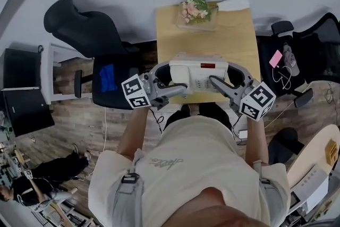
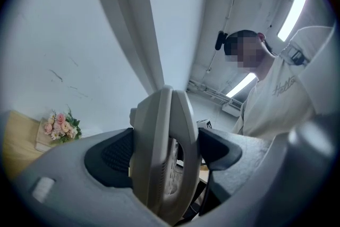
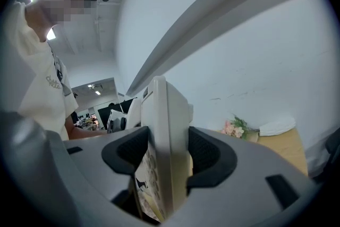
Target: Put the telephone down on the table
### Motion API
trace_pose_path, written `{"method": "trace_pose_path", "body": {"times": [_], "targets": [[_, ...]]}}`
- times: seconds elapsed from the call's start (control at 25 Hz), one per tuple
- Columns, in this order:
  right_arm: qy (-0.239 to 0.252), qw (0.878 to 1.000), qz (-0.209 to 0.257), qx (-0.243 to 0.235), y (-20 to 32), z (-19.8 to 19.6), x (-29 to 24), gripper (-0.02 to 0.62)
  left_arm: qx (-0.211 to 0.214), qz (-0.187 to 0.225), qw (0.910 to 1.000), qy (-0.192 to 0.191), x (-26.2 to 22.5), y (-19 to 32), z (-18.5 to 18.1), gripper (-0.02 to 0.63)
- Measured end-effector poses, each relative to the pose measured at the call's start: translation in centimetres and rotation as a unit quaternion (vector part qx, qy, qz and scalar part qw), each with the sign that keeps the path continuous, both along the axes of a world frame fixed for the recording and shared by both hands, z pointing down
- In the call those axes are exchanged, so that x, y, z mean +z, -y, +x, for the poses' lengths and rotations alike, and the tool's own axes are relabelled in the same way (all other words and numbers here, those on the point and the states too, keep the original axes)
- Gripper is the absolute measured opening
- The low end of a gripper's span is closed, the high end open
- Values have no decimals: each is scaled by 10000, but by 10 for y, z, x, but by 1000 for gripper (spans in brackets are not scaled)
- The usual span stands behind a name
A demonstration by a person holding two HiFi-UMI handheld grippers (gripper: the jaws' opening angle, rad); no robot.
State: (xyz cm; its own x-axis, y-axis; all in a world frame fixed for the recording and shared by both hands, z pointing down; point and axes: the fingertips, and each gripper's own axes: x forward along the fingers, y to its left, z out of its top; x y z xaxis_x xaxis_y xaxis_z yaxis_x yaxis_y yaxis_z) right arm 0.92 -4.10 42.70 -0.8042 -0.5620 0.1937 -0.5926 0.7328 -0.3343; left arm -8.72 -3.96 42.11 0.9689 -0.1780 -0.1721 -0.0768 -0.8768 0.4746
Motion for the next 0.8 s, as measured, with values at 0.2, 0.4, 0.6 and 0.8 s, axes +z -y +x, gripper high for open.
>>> {"method": "trace_pose_path", "body": {"times": [0.2, 0.4, 0.6, 0.8], "targets": [[92, 9998, -43, -179, 28, 35, 5, 230, -216, -121, 9997, 75, 5, 24, 35, 387], [199, 9987, -293, -371, 56, 63, 20, 230, -459, -310, 9984, 141, 16, 48, 62, 387], [303, 9968, -441, -596, 77, 77, 34, 230, -663, -424, 9965, 277, 27, 66, 77, 387], [460, 9946, -622, -693, 86, 80, 47, 230, -745, -575, 9950, 328, 37, 75, 80, 387]]}}
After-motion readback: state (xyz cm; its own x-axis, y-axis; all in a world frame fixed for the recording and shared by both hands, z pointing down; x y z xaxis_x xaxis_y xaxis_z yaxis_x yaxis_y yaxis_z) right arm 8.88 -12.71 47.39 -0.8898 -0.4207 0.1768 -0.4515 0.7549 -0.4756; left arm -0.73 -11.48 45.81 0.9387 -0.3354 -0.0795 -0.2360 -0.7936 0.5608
